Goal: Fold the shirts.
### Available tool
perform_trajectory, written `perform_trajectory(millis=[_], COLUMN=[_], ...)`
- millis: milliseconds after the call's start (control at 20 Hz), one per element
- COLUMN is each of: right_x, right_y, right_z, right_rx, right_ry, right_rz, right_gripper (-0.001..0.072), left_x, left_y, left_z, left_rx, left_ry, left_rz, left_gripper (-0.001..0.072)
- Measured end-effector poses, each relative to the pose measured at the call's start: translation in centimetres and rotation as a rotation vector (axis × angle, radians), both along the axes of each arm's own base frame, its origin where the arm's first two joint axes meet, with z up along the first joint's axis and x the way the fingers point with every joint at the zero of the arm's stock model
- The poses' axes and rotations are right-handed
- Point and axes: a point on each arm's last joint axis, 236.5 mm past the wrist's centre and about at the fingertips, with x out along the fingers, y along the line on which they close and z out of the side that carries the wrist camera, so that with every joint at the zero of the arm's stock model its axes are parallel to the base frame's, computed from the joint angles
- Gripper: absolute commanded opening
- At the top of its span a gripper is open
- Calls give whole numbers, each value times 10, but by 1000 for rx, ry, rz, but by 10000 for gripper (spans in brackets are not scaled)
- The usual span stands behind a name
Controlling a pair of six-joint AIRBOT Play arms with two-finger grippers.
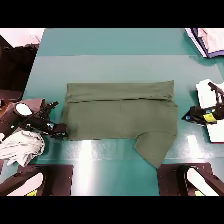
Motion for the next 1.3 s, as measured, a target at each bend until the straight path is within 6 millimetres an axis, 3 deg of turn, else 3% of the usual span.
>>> perform_trajectory(millis=[150, 350, 650, 750, 800, 850, 1050, 1300], right_x=[-25, -61, -85, -86, -86, -85, -78, -86], right_y=[-3, 15, 47, 54, 57, 60, 63, 39], right_z=[-9, -39, -81, -89, -91, -93, -86, -50], right_rx=[-18, 53, 140, 136, 130, 123, 76, -87], right_ry=[105, 236, 286, 278, 271, 262, 237, 218], right_rz=[14, 9, -22, -3, 11, 27, 119, 255], right_gripper=[374, 374, 358, 205, 59, 23, 21, 21], left_x=[3, 11, 24, 26, 26, 26, 17, -1], left_y=[-5, -9, -9, -9, -9, -9, -8, 1], left_z=[0, 6, 21, 23, 23, 24, 24, 45], left_rx=[4, 2, 4, 5, 5, 5, 8, 53], left_ry=[-22, -64, -131, -138, -140, -142, -113, -131], left_rz=[-16, -19, -13, -13, -12, -12, -33, -68], left_gripper=[21, 22, 22, 22, 22, 22, 21, 21])
